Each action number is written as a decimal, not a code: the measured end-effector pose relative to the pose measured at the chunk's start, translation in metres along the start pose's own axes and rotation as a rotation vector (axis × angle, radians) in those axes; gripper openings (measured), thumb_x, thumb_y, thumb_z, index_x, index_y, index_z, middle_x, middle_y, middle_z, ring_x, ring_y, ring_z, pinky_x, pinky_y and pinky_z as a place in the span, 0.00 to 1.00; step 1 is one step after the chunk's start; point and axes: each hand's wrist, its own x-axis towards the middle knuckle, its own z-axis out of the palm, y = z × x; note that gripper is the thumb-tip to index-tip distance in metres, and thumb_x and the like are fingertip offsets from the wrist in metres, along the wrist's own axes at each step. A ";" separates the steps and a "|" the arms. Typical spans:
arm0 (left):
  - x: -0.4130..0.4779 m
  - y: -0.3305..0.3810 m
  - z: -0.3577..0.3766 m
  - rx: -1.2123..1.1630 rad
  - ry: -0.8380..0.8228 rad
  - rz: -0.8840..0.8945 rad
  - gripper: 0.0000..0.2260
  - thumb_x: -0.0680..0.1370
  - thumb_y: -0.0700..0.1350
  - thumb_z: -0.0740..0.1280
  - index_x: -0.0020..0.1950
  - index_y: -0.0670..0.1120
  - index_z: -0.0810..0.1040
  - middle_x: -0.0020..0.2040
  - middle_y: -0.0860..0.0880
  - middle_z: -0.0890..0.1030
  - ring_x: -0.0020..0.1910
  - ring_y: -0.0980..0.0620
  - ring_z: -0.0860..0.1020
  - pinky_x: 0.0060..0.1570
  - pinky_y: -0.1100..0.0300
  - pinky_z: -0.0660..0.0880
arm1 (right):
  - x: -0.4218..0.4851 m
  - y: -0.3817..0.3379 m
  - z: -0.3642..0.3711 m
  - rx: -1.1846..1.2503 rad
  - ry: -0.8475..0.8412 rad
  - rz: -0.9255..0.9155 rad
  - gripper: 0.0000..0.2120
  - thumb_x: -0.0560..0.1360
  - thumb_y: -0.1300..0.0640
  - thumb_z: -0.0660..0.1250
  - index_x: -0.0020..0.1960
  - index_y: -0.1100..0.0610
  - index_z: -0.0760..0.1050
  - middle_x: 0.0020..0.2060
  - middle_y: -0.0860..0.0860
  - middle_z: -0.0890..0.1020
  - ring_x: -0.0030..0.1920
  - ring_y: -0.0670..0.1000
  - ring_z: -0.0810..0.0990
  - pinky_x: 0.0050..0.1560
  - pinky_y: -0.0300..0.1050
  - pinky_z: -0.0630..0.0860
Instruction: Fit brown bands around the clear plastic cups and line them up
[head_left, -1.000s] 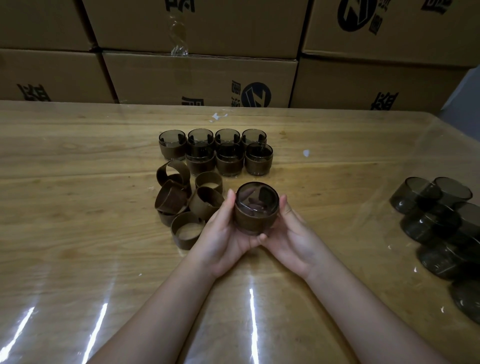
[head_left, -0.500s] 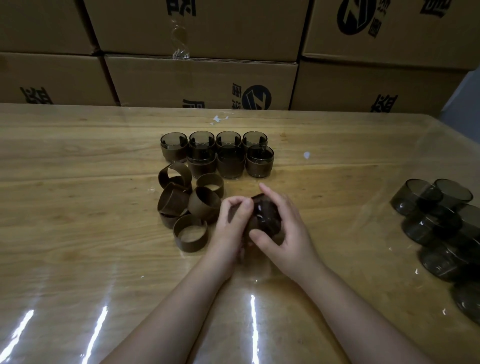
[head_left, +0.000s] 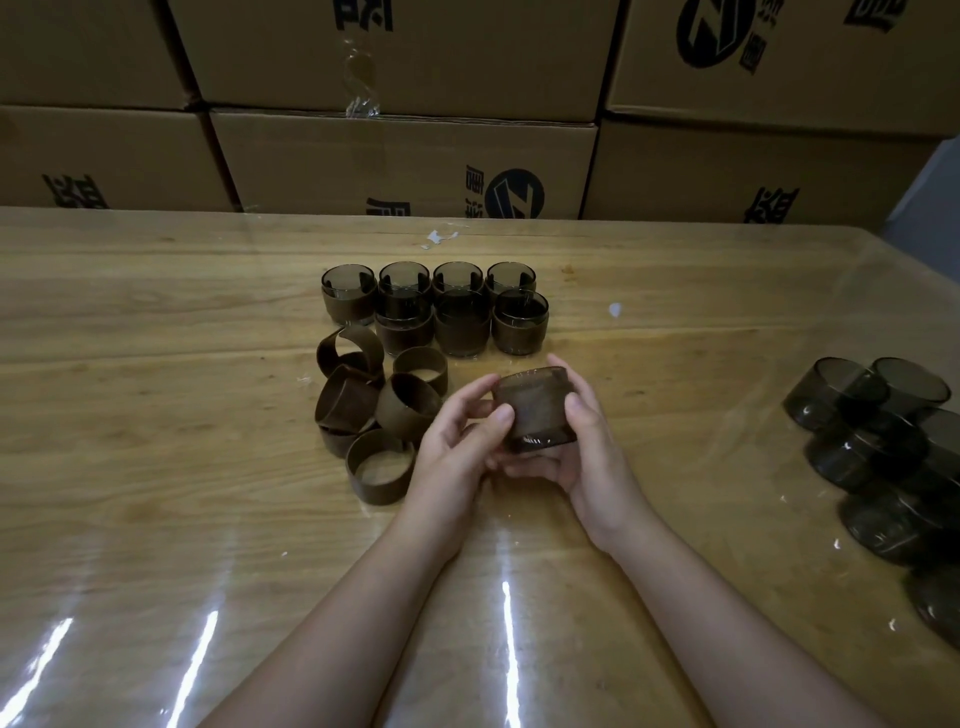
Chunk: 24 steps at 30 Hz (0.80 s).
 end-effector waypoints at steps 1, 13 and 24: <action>0.000 0.000 0.000 0.007 0.001 -0.008 0.24 0.71 0.47 0.68 0.67 0.44 0.74 0.62 0.33 0.74 0.50 0.44 0.77 0.51 0.48 0.72 | 0.000 0.001 0.000 -0.016 -0.013 0.002 0.19 0.76 0.45 0.57 0.67 0.41 0.68 0.56 0.54 0.82 0.46 0.61 0.85 0.42 0.48 0.81; 0.000 0.001 0.003 0.136 -0.012 0.067 0.20 0.74 0.54 0.69 0.65 0.53 0.74 0.63 0.44 0.76 0.56 0.46 0.80 0.51 0.51 0.78 | -0.001 0.006 0.000 -0.204 -0.011 -0.066 0.19 0.76 0.44 0.56 0.66 0.46 0.67 0.57 0.53 0.80 0.50 0.50 0.83 0.42 0.40 0.78; -0.001 0.001 0.003 0.160 0.006 0.129 0.19 0.71 0.53 0.67 0.61 0.51 0.74 0.59 0.41 0.78 0.54 0.42 0.80 0.51 0.48 0.80 | 0.001 0.010 0.000 -0.224 -0.001 -0.076 0.25 0.73 0.37 0.58 0.64 0.48 0.70 0.55 0.54 0.80 0.50 0.49 0.82 0.42 0.40 0.77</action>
